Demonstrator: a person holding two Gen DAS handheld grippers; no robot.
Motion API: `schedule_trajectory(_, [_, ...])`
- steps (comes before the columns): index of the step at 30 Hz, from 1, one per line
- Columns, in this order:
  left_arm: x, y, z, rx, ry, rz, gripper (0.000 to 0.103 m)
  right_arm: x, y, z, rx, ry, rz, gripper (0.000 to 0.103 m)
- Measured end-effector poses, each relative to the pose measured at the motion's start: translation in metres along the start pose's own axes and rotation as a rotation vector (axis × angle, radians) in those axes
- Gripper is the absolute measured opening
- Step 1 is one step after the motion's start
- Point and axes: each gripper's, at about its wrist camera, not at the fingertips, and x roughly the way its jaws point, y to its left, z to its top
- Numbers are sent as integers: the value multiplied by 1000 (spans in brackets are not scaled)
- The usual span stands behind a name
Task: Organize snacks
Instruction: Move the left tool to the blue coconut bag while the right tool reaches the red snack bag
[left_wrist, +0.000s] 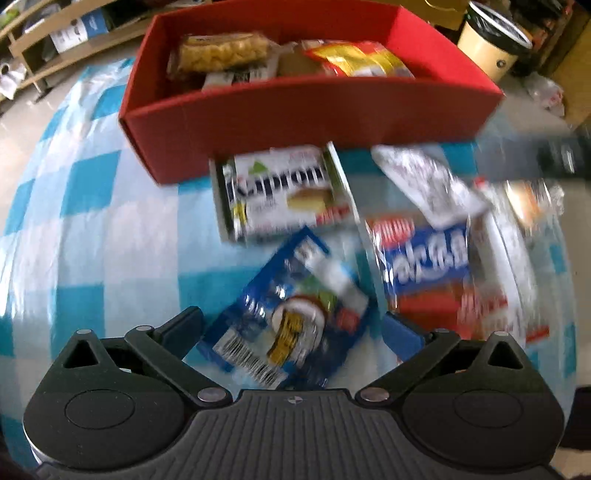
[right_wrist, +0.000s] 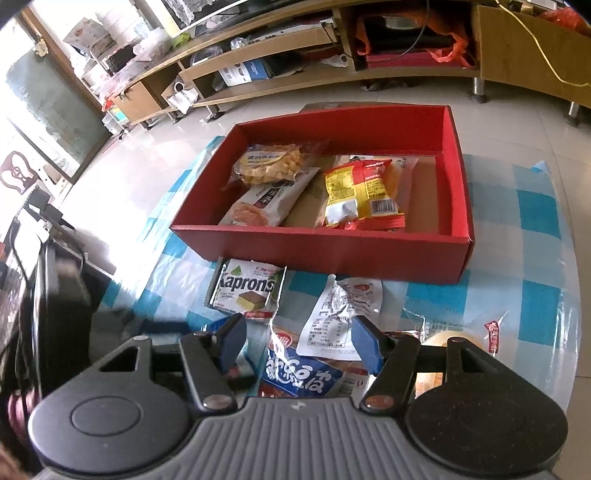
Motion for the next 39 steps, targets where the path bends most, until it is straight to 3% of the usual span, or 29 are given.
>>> schedule_trajectory(6, [-2, -7, -22, 5, 7, 50, 103, -4, 3, -4, -12, -2, 6, 62])
schedule_trajectory(12, [4, -10, -12, -49, -22, 105, 102, -3, 0, -8, -9, 10, 3, 62])
schedule_trajectory(14, [-1, -12, -15, -44, -23, 105, 96, -3, -3, -8, -1, 10, 0, 62])
schedule_trajectory(16, [-7, -17, -19, -36, -29, 92, 83, -5, -6, -7, 6, 5, -4, 62])
schedule_trajectory(26, [-24, -2, -30, -142, -9, 97, 80, -13, -1, -20, 18, 1, 7, 62])
schedule_trajectory(31, [-36, 8, -38, -184, -29, 71, 80, 9, 13, -44, 24, 87, 38, 62])
schedule_trajectory(39, [-35, 23, -44, -224, -19, 57, 80, 55, 16, -57, 56, 181, -48, 64])
